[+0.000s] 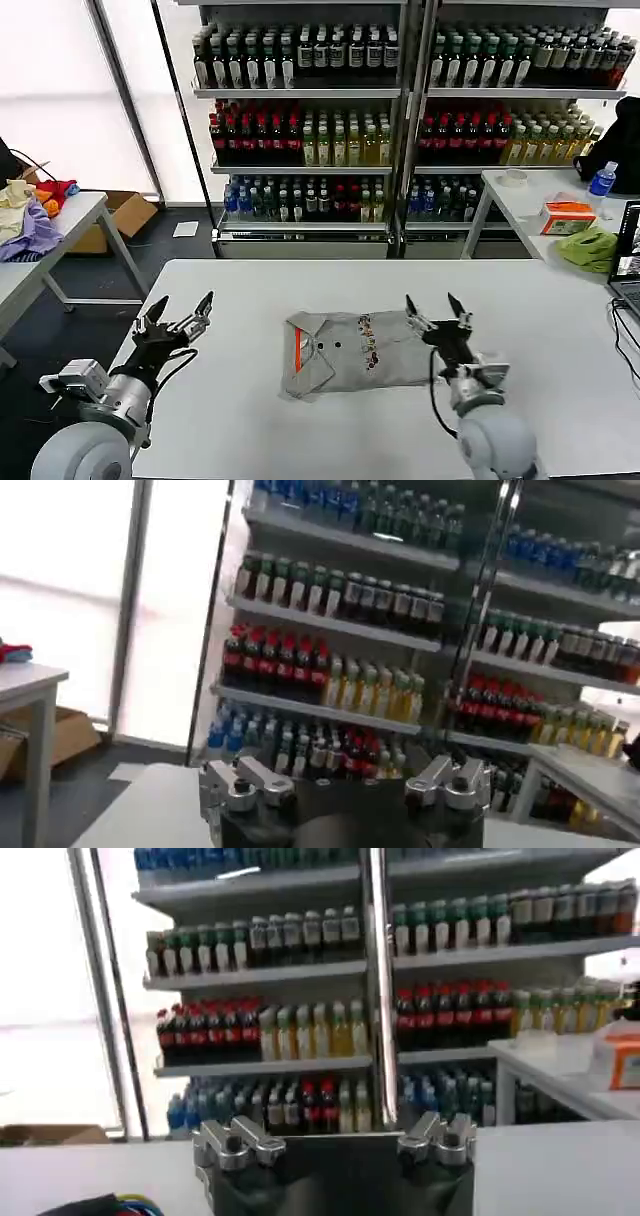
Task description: Fold and organize the clothes.
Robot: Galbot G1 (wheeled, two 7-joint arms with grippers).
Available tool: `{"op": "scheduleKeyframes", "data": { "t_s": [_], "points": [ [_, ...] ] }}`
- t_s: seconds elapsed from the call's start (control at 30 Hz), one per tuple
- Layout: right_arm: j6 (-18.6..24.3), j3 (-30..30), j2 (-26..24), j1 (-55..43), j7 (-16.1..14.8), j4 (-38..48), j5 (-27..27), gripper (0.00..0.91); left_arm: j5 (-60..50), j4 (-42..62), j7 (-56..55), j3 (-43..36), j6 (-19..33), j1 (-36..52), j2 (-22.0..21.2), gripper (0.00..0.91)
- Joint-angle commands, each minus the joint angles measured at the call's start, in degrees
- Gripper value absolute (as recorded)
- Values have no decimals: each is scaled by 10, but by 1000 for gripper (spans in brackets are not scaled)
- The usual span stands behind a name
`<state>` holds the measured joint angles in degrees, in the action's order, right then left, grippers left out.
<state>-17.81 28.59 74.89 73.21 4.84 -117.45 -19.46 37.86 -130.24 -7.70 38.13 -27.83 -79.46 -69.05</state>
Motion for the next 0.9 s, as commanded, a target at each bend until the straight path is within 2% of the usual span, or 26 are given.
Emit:
{"op": "scheduleKeyframes", "data": {
  "t_s": [0.03, 0.1, 0.27, 0.43, 0.53, 0.63, 0.73, 0.9],
  "points": [
    [124, 239, -5, 180, -155, -63, -63, 907, -69, 5, 87, 1, 59, -43, -17, 907],
    [144, 274, 4, 197, -173, -53, -64, 907, -92, 6, 109, 0, 75, -55, -26, 907],
    [142, 324, 14, 200, -216, -16, -83, 907, -131, 8, 146, -3, 102, -67, -45, 907],
    [147, 334, 14, 198, -228, 12, -95, 907, -157, 12, 172, -6, 131, -75, -56, 907],
    [154, 325, 14, 200, -231, 20, -96, 907, -189, 33, 182, -6, 162, -81, -54, 907],
    [149, 303, 18, 203, -224, 21, -120, 907, -198, 42, 193, -4, 180, -92, -52, 907],
    [156, 290, 18, 206, -230, 28, -109, 907, -211, 27, 245, 10, 191, -105, -57, 907],
    [155, 289, 20, 213, -236, 23, -103, 907, -245, 17, 255, 11, 207, -108, -73, 907]
  ]
}}
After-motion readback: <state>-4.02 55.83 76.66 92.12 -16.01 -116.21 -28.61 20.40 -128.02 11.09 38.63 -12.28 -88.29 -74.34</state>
